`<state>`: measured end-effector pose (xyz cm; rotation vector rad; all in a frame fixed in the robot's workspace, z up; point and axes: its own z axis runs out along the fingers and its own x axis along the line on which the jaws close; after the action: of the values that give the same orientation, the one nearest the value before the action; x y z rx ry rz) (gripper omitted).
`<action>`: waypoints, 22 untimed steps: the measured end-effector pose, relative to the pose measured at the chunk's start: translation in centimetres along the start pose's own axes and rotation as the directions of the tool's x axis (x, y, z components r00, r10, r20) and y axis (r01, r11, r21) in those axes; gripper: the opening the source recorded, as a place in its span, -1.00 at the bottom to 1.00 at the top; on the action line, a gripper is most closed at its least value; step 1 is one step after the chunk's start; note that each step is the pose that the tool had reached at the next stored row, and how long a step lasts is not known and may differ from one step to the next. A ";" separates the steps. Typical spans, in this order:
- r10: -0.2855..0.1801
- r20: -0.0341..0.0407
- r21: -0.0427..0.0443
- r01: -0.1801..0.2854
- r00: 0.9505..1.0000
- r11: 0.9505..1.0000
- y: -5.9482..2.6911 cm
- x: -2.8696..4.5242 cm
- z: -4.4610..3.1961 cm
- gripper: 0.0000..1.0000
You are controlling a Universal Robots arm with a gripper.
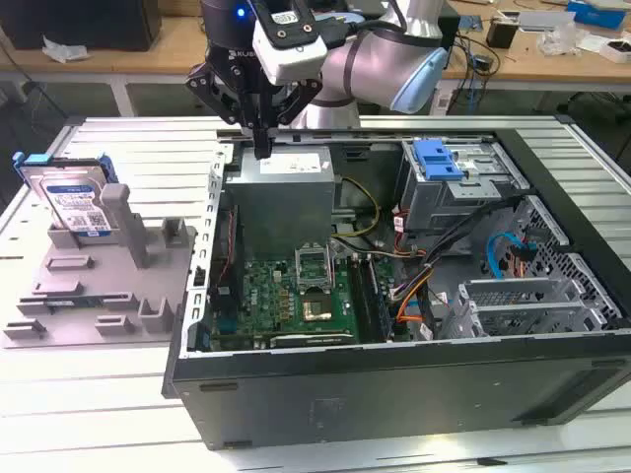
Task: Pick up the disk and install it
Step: 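Reach for the disk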
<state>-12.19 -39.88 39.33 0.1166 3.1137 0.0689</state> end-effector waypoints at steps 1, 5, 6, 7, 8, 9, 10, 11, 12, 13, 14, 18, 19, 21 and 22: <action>0.000 0.000 0.000 0.000 1.000 1.000 0.00 0.00 0.00 -0.79; 0.000 0.000 0.000 0.000 1.000 1.000 0.00 0.00 0.00 -0.79; 0.000 0.000 0.000 0.000 1.000 1.000 0.00 0.00 0.00 -0.79; 0.000 0.000 0.000 0.000 1.000 1.000 0.00 0.00 0.00 -0.79; 0.000 0.000 0.000 0.000 1.000 1.000 0.00 0.00 0.00 -0.79; 0.000 0.000 0.000 0.000 1.000 1.000 0.00 0.00 0.00 -0.79; 0.000 0.000 0.000 0.000 1.000 1.000 0.00 0.00 0.00 -0.79; 0.000 0.000 0.000 0.000 1.000 1.000 0.00 0.00 0.00 -0.79; 0.000 0.000 0.000 0.000 1.000 1.000 0.00 0.03 0.00 -0.79; 0.000 0.000 0.000 0.000 1.000 1.000 0.00 0.14 0.00 -0.79; 0.000 0.000 0.000 0.000 1.000 1.000 0.02 0.51 -0.01 -0.79; 0.005 -0.003 0.001 -0.005 1.000 1.000 0.56 3.05 0.10 -0.79; 0.005 -0.003 0.001 -0.005 1.000 1.000 0.64 3.38 0.13 -0.79; 0.005 -0.003 0.002 -0.005 1.000 1.000 0.82 4.10 0.20 -0.79; 0.006 -0.003 0.002 -0.006 1.000 1.000 0.94 4.62 0.25 -0.79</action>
<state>-16.71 -38.59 39.01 0.1256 3.1163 0.0666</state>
